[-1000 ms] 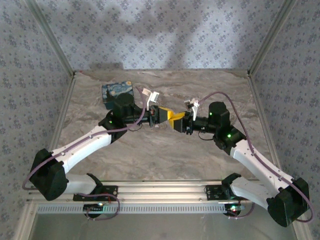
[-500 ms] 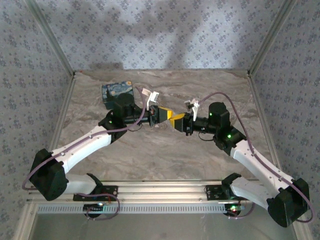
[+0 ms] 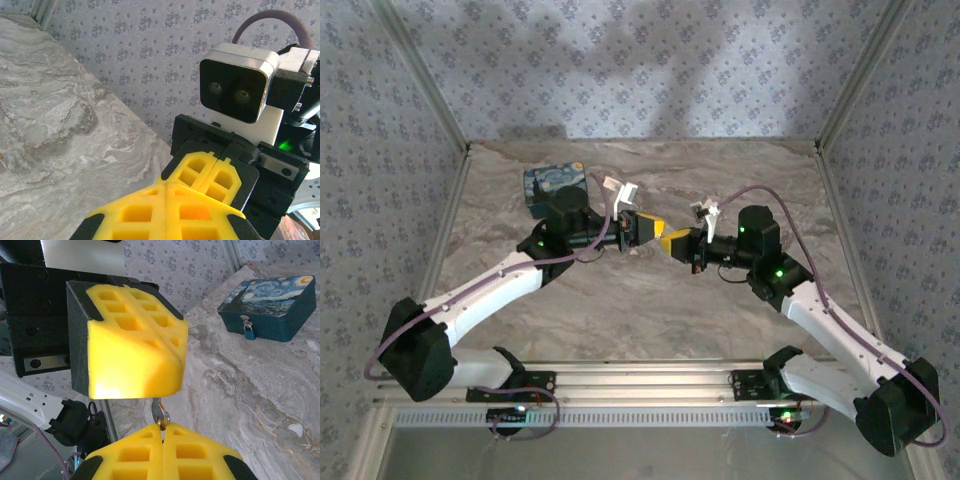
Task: Unlock the padlock with the key
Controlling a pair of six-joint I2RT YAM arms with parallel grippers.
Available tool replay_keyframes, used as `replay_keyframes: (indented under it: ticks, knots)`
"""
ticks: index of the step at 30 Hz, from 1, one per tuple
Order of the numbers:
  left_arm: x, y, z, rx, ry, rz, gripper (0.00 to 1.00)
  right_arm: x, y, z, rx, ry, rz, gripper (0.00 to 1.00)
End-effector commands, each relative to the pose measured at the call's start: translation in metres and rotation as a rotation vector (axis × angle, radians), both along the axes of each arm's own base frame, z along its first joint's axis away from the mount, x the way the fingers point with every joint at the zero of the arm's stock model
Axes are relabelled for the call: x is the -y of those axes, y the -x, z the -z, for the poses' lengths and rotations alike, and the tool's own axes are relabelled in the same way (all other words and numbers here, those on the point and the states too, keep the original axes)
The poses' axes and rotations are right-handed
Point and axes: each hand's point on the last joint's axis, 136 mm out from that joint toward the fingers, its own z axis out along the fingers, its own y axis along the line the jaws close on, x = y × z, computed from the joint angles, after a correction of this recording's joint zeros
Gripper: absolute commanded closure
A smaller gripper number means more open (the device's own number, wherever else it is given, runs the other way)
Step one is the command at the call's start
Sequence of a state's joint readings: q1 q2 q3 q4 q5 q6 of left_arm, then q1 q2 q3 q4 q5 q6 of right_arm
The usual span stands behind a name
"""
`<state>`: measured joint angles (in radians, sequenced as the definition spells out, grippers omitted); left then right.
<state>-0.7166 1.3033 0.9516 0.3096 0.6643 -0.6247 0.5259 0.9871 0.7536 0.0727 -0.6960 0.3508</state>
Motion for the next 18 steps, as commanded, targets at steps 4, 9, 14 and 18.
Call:
replay_keyframes:
  ticks: [4,9,14,18]
  knots:
    - [-0.001,0.007,-0.023,0.064,0.027,0.014,0.88,0.004,0.001,0.003,0.005,0.019,0.014,1.0]
    - [-0.01,-0.003,-0.021,0.094,-0.063,-0.054,0.53,0.011,-0.002,0.014,-0.009,0.068,0.052,1.0]
    - [-0.045,-0.044,-0.004,0.031,-0.16,-0.242,0.31,0.026,-0.008,0.03,-0.047,0.118,0.127,1.0]
    - [-0.093,-0.09,0.032,-0.069,-0.282,-0.434,0.23,0.039,-0.013,0.043,-0.079,0.157,0.201,1.0]
